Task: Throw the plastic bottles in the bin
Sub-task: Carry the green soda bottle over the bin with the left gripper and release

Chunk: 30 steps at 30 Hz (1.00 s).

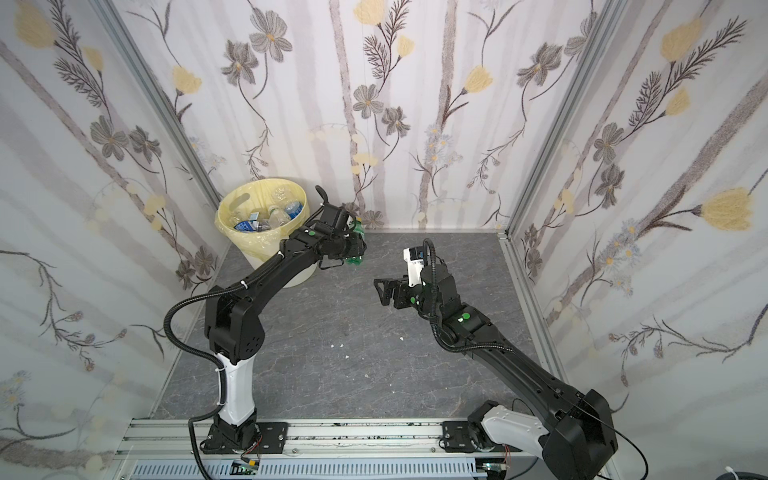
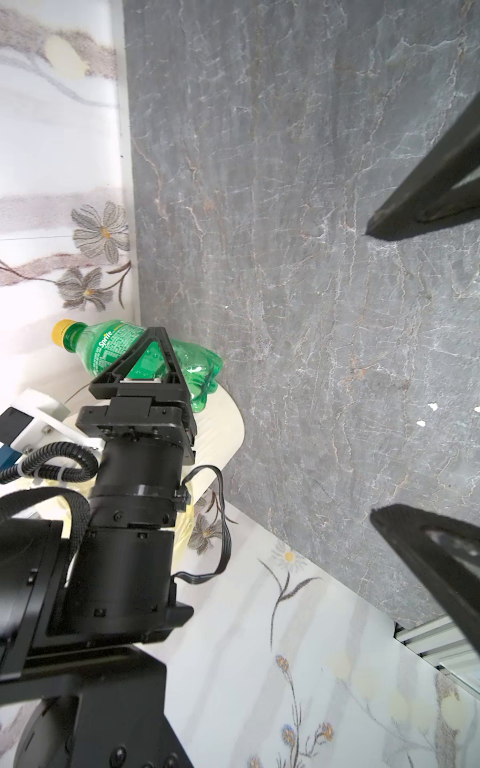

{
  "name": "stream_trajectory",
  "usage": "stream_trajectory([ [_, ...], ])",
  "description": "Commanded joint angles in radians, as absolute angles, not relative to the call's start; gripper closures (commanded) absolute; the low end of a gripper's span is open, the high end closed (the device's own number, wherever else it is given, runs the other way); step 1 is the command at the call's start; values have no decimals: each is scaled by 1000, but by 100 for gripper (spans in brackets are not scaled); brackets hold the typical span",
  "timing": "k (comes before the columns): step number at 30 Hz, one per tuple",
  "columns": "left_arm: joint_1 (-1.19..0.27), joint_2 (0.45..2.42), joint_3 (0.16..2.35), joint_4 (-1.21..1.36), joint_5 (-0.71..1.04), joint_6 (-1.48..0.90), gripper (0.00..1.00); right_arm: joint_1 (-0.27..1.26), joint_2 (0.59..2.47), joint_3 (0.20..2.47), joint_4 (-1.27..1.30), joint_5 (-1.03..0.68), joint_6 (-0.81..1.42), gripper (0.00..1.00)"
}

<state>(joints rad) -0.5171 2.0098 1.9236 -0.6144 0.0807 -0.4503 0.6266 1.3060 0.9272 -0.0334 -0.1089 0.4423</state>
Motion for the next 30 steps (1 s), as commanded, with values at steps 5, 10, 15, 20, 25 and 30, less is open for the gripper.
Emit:
stream_trajectory([
  [5, -515, 1886, 1976, -723, 91, -419, 48, 645, 1318, 1042, -48, -67, 372, 0],
  [10, -513, 1804, 2046, -777, 56, -396, 49, 697, 1357, 1158, -60, -9, 292, 0],
  [15, -492, 1728, 2122, -817, 0, -372, 48, 771, 1417, 1281, -61, 36, 225, 0],
  [20, -427, 1653, 2141, -819, -85, -330, 48, 814, 1488, 1391, -75, 47, 222, 0],
  [25, -291, 1640, 2158, -810, -156, -274, 50, 870, 1549, 1466, -76, 41, 231, 0],
  [30, -188, 1656, 2221, -808, -129, -272, 51, 897, 1612, 1553, -109, 41, 224, 0],
])
